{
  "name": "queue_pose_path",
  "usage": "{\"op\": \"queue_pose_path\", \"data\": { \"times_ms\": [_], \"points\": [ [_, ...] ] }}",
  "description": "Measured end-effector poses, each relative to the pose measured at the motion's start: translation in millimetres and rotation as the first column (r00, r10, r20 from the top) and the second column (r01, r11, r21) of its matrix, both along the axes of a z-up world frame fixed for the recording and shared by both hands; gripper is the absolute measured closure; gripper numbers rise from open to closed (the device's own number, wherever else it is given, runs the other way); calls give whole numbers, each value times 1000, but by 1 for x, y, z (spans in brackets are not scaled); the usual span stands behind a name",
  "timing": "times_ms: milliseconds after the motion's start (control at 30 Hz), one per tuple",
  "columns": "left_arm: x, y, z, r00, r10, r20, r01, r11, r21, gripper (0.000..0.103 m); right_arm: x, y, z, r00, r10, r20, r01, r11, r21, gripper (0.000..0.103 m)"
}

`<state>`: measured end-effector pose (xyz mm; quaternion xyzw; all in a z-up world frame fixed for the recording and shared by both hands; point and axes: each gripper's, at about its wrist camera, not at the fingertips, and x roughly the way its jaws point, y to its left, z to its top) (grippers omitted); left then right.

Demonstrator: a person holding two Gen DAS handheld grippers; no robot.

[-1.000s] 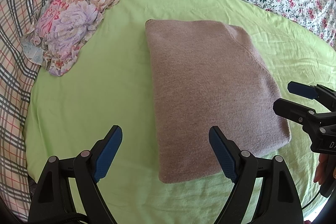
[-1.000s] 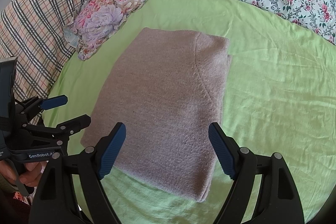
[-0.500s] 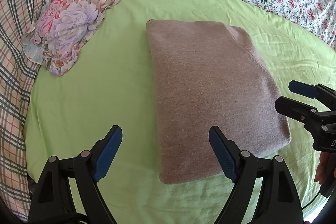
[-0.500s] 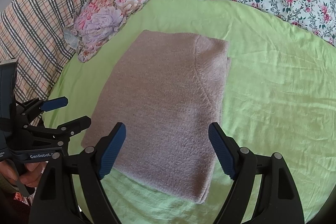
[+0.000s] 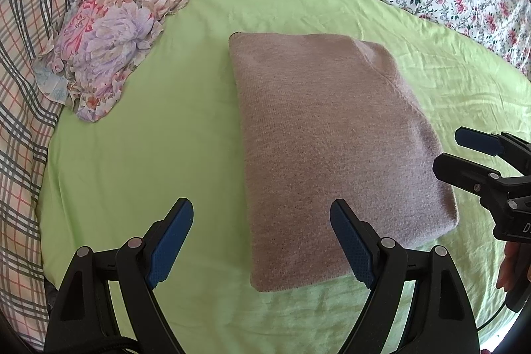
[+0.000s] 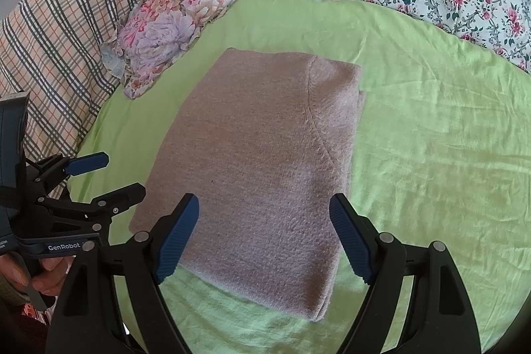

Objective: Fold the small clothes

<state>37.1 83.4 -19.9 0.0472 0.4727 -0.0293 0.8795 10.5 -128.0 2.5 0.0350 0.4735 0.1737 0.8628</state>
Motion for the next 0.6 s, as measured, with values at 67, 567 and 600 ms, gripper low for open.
{"op": "queue_pose_path", "data": {
  "times_ms": [67,567,600],
  "points": [
    [0,0,0,1000,1,2,-1,1000,0,18,1,0,1,1000,1,3,-1,1000,-1,22],
    [8,3,2,1000,9,20,-9,1000,-1,18,5,0,-1,1000,-15,-6,16,1000,9,22],
    [9,3,2,1000,10,20,-10,1000,0,18,5,0,-1,1000,-18,-6,18,1000,10,22]
  ]
}}
